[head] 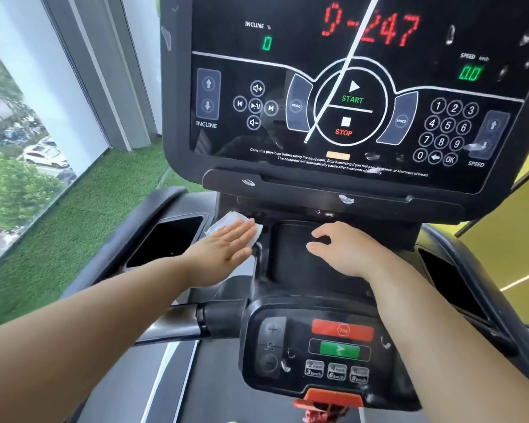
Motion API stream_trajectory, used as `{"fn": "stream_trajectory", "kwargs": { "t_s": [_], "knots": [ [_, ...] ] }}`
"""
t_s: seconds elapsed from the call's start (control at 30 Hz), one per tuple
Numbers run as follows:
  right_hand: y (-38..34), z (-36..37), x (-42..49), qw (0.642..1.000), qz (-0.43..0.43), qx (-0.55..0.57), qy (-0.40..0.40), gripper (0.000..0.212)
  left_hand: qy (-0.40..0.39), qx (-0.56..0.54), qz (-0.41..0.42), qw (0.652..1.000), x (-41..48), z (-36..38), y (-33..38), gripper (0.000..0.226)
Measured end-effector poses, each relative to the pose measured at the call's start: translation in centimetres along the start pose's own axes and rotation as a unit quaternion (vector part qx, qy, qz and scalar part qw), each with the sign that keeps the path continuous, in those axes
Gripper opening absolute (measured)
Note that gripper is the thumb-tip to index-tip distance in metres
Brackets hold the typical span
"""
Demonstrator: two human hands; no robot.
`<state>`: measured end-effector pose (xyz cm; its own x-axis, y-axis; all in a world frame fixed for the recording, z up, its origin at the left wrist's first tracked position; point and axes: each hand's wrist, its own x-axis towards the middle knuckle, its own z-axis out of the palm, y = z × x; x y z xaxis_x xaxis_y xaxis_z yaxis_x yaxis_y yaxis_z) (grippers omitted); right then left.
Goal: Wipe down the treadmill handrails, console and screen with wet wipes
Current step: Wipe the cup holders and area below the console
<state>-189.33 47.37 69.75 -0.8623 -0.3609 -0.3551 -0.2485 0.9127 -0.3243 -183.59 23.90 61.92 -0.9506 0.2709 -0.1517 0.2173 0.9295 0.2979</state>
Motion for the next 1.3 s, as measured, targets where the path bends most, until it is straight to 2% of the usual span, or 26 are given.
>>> {"fn": "stream_trajectory", "kwargs": {
  "t_s": [0.1, 0.13, 0.2, 0.23, 0.3, 0.37, 0.47, 0.53, 0.6, 0.73, 0.8, 0.93, 1.03, 1.13, 1.17, 1.27, 1.3],
  "knots": [
    [0.1, 0.0, -0.3, 1.000, 0.016, 0.008, 0.004, 0.043, -0.005, 0.030, 0.040, 0.999, 1.6, 0.0, 1.5, 0.071],
    [0.2, 0.0, -0.4, 1.000, 0.022, 0.014, 0.005, 0.043, -0.014, 0.026, 0.062, 0.998, 1.6, -0.3, 1.4, 0.068],
    [0.4, 0.0, -0.5, 0.999, 0.029, 0.032, 0.003, 0.043, -0.019, 0.017, 0.107, 0.994, 1.1, -0.9, 0.2, 0.089],
    [0.5, -0.1, -0.6, 0.999, 0.031, 0.035, 0.001, 0.043, -0.027, 0.009, 0.108, 0.994, 0.7, -1.1, -0.7, 0.098],
    [0.6, -0.3, -0.7, 0.999, 0.031, 0.021, 0.002, 0.044, -0.034, -0.005, 0.093, 0.995, 0.1, -1.1, -2.0, 0.100],
    [0.7, -0.8, -0.8, 0.999, 0.035, 0.004, 0.008, 0.045, -0.036, -0.011, 0.097, 0.995, 0.2, -1.1, -1.5, 0.095],
    [1.1, -1.4, -1.0, 0.999, 0.040, -0.011, 0.004, 0.044, -0.032, -0.008, 0.115, 0.993, 1.3, -0.8, 0.9, 0.060],
    [1.5, -1.5, -1.1, 0.999, 0.027, -0.017, -0.003, 0.043, -0.036, -0.020, 0.125, 0.991, 1.5, -1.0, 1.7, 0.051],
    [2.0, -1.4, -1.0, 1.000, 0.009, -0.021, 0.000, 0.042, -0.046, -0.027, 0.148, 0.988, 0.6, -1.0, 1.4, 0.056],
    [2.7, -0.7, -0.6, 1.000, -0.010, -0.014, -0.017, 0.041, -0.107, -0.117, 0.171, 0.972, -1.9, -1.2, 1.4, 0.062],
    [2.7, -0.4, -0.2, 0.999, -0.021, -0.014, -0.034, 0.040, -0.095, -0.084, 0.172, 0.977, -0.9, -1.4, 1.1, 0.074],
    [3.0, -0.5, 0.0, 0.998, -0.049, -0.013, -0.022, 0.042, -0.046, 0.014, 0.097, 0.994, 1.5, -1.4, 1.3, 0.092],
    [4.2, -0.7, 0.0, 0.998, -0.058, -0.015, 0.006, 0.043, -0.058, -0.011, 0.112, 0.992, 1.0, -0.9, 2.0, 0.108],
    [6.3, -0.9, -0.1, 0.998, -0.048, -0.028, 0.020, 0.048, -0.086, -0.017, 0.112, 0.990, 0.5, -1.1, 2.3, 0.108],
    [6.8, -0.8, -0.1, 0.998, -0.047, -0.030, 0.019, 0.050, -0.082, -0.003, 0.102, 0.991, 0.8, -1.3, 2.6, 0.103],
    [7.8, -0.6, -0.5, 0.998, -0.057, -0.013, 0.014, 0.056, -0.060, 0.067, 0.037, 0.995, 2.5, -1.6, 4.3, 0.060],
    [7.9, -0.5, -0.5, 0.998, -0.062, -0.005, 0.010, 0.057, -0.058, 0.084, 0.020, 0.995, 2.9, -1.5, 4.9, 0.055]
  ]
}}
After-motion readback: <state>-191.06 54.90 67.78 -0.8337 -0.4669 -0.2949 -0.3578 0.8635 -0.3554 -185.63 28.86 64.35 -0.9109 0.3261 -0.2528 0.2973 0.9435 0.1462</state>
